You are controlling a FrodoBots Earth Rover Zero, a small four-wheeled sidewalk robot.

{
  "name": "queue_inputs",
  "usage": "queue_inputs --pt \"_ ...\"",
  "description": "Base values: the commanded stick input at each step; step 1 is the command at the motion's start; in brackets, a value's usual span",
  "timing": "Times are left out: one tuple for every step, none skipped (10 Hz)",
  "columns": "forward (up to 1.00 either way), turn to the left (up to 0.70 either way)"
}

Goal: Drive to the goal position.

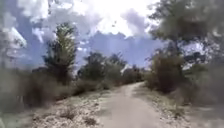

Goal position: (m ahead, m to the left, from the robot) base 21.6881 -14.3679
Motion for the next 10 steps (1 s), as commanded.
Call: queue_inputs --pt "0.70 0.00" --pt "0.70 0.00" --pt "0.70 0.00" --pt "0.70 0.00" --pt "0.70 0.00" --pt "0.70 -0.16" --pt "0.70 -0.35" --pt "0.70 -0.35" --pt "0.70 -0.20" --pt "0.70 0.00"
